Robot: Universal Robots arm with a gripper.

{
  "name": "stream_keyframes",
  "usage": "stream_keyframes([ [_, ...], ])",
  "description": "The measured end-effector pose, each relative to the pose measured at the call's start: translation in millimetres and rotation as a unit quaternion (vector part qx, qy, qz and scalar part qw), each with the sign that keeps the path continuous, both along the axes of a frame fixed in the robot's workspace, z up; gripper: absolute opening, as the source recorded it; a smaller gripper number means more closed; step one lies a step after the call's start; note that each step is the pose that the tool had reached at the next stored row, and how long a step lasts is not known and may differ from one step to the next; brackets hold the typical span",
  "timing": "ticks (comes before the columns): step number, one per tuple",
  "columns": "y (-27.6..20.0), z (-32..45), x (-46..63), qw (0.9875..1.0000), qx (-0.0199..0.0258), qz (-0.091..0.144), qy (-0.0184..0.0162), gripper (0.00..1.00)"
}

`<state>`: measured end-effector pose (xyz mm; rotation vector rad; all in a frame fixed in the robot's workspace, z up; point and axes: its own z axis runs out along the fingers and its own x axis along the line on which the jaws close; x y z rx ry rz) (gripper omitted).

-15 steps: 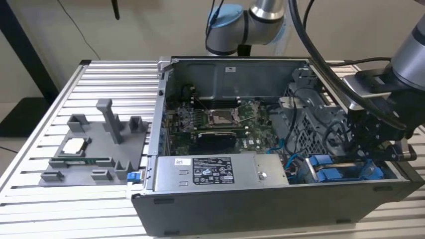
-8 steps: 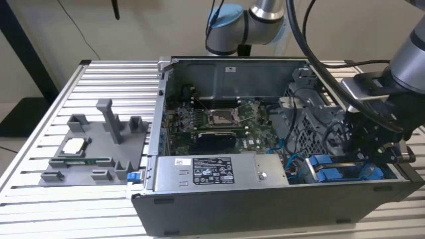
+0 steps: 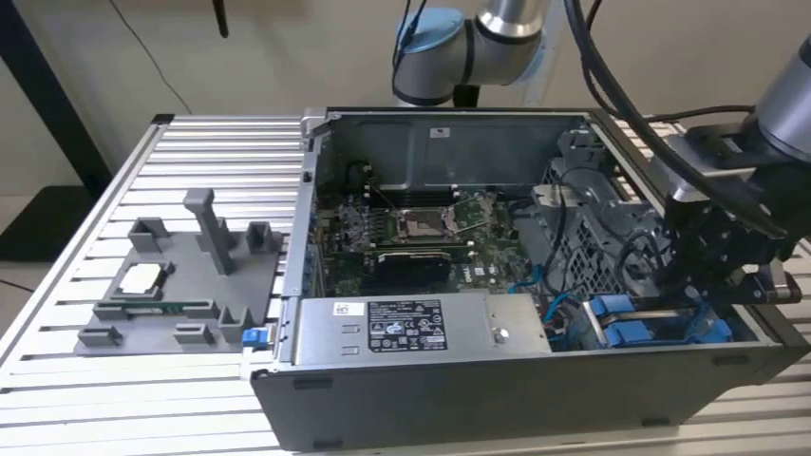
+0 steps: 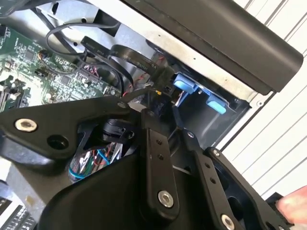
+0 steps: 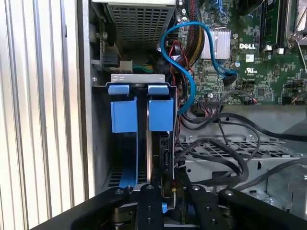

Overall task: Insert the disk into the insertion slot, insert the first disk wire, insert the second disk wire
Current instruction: 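Insert the first disk wire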

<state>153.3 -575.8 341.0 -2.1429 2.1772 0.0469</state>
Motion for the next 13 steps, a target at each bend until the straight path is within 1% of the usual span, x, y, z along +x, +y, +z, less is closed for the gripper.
stream_keyframes([
  [3, 0.0, 6.9, 0.1, 1.0, 0.0, 0.0, 0.0045, 0.27],
  [6, 0.0, 14.6, 0.3, 1.0, -0.0001, 0.0, 0.0079, 0.27],
  [8, 0.0, 18.4, 0.4, 1.0, 0.0, 0.0, 0.0088, 0.27],
  [13, 0.1, 25.6, 1.2, 1.0, -0.0001, 0.0, 0.0089, 0.27],
])
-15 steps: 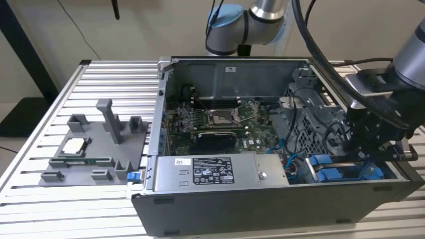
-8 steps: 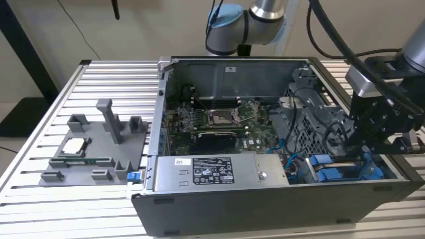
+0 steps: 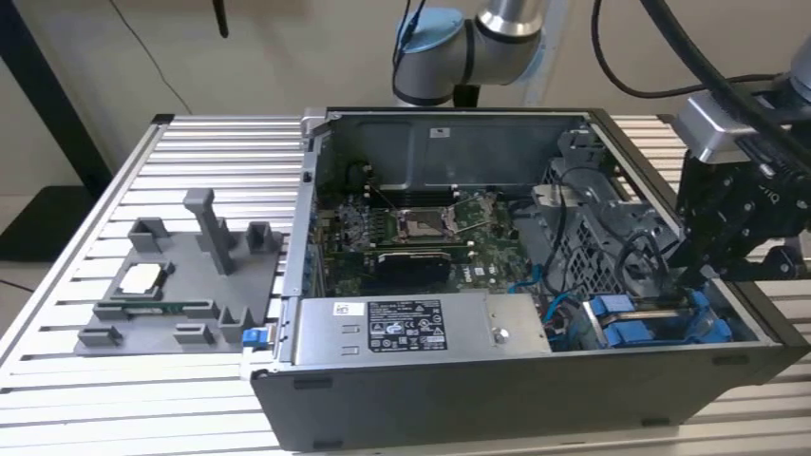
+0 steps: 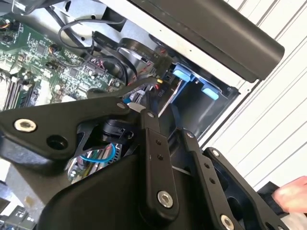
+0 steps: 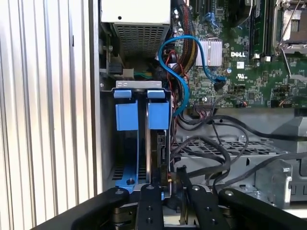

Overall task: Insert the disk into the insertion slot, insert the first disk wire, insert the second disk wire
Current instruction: 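Insert the first disk wire, then insert the second disk wire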

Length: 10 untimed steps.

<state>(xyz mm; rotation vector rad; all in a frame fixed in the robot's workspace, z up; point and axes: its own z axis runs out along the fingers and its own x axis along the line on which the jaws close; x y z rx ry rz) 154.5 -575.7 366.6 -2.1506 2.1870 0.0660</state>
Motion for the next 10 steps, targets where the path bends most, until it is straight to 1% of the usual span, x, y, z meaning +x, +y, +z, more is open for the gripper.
stream_keyframes([
  [3, 0.3, 4.8, 0.3, 1.0, 0.0001, 0.0, 0.0, 0.27],
  [5, 0.6, 6.4, 0.5, 1.0, 0.0006, 0.0, 0.0, 0.27],
  [8, 1.1, 7.5, 1.6, 1.0, 0.0025, 0.0, 0.0, 0.27],
  [10, 1.3, 8.1, 2.9, 1.0, 0.0047, 0.0, 0.0, 0.27],
])
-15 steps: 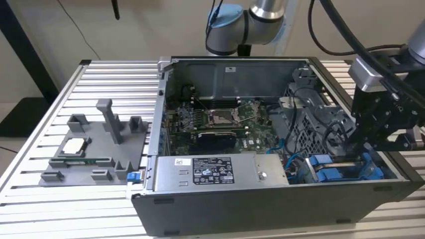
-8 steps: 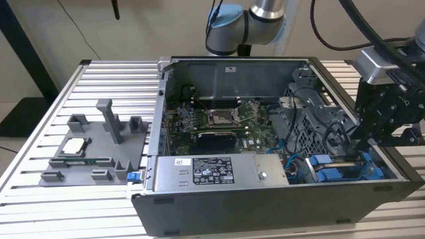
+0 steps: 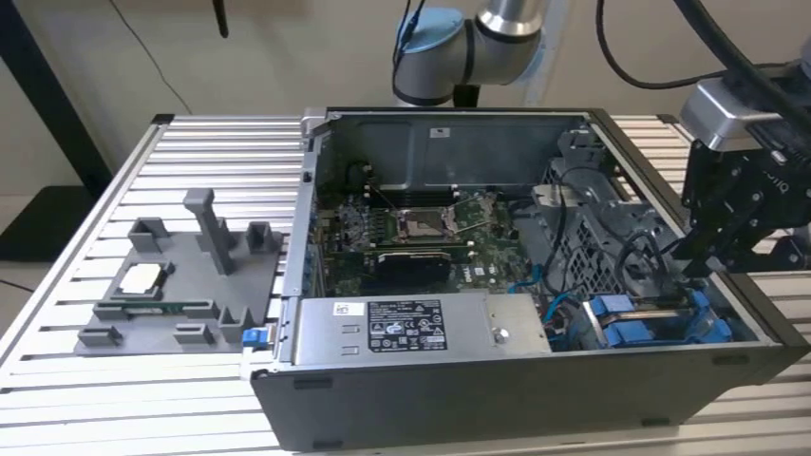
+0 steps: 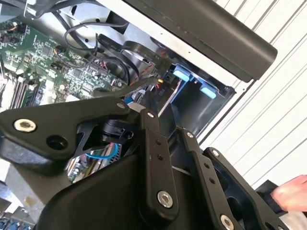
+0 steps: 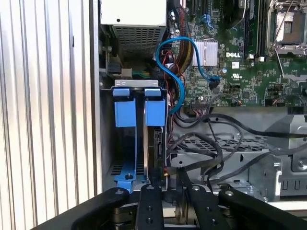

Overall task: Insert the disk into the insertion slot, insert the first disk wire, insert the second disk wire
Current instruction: 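Insert the second disk wire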

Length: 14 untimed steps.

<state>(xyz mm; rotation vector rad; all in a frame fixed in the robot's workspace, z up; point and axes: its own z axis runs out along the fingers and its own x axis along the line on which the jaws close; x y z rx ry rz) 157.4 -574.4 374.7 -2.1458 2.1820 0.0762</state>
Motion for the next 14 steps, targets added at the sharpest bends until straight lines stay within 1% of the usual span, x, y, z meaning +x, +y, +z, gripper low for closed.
stream_keyframes([
  [8, 1.7, 0.3, 7.0, 0.9999, 0.0125, 0.0, -0.0001, 0.27],
  [12, 2.0, 0.4, 12.4, 0.9998, 0.0197, 0.0, -0.0001, 0.27],
  [14, 2.0, 0.5, 14.9, 0.9997, 0.0226, 0.0, -0.0001, 0.27],
])
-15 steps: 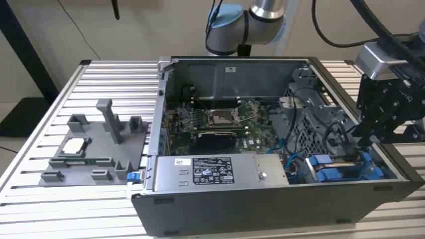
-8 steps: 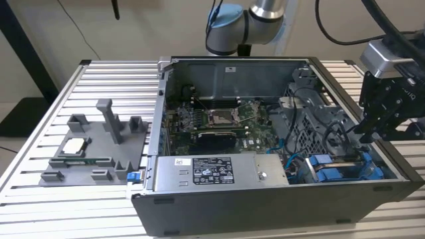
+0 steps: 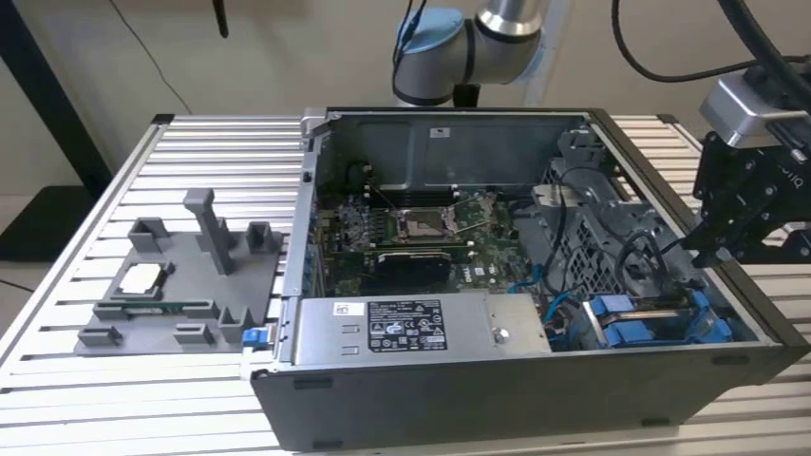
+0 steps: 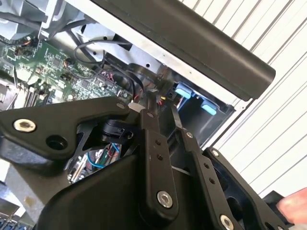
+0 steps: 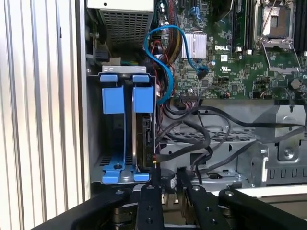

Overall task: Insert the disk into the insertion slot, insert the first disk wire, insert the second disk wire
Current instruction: 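Insert the second disk wire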

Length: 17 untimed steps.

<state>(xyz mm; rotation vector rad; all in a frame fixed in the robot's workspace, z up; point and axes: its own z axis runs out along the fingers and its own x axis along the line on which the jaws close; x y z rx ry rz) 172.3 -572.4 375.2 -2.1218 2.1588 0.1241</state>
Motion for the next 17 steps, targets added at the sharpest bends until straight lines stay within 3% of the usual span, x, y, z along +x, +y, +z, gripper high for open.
stream_keyframes([
  [2, 0.0, -0.1, 2.6, 1.0, 0.0018, 0.0, 0.0, 0.27],
  [9, 0.0, 0.0, 12.3, 1.0, 0.0021, 0.0, 0.0, 0.27],
  [17, 0.0, -0.6, 13.9, 1.0, 0.0021, 0.0, 0.0, 0.27],
])
